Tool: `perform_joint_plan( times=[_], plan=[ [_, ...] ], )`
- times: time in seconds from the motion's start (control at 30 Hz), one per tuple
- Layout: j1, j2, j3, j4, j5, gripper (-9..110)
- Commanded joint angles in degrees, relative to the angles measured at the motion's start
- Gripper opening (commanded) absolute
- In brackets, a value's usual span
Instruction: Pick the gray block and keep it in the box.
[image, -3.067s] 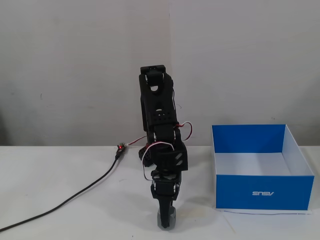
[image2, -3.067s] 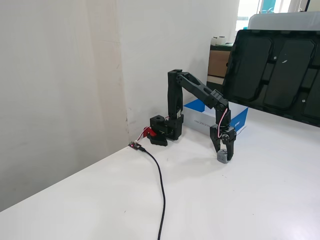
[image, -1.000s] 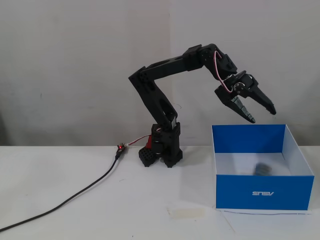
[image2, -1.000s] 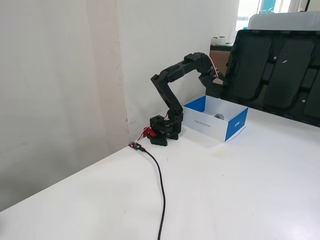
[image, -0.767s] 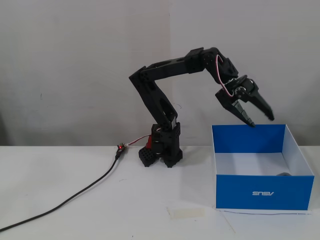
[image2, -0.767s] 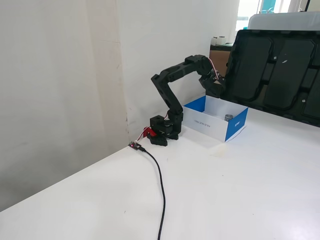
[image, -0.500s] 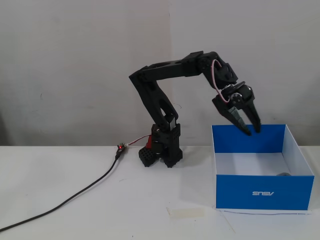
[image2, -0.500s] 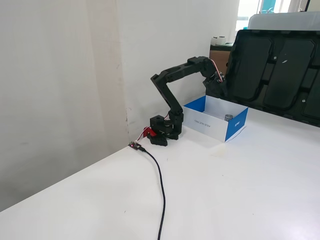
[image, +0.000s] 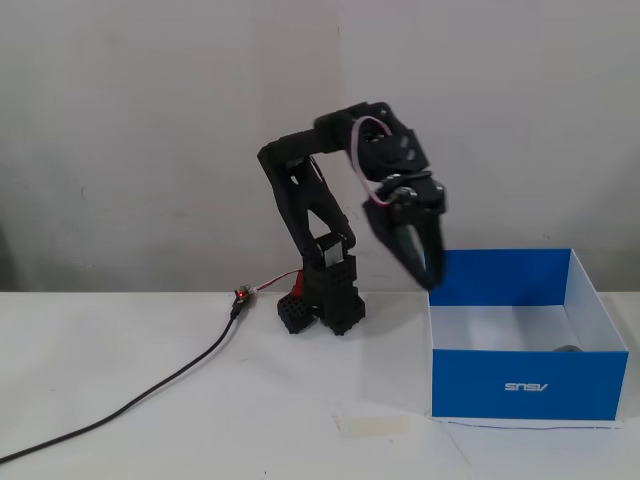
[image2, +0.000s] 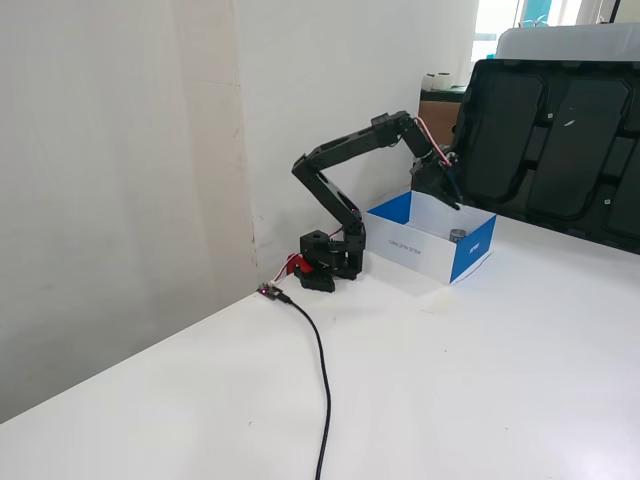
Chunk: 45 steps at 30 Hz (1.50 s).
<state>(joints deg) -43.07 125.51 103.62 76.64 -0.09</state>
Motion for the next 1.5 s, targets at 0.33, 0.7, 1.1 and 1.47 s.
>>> perform_joint_plan(
  times=[0.33,0.7,1.1,1.47],
  plan=[
    [23.12,10.81,7.82,-3.78,-3.96,0],
    [37.88,22.85,21.97,-9.05,-2.99,0],
    [42.71,45.35,42.45,-14.68,5.36,0],
    [43.07,60.12,55.02,-16.08,10.63,0]
  ],
)
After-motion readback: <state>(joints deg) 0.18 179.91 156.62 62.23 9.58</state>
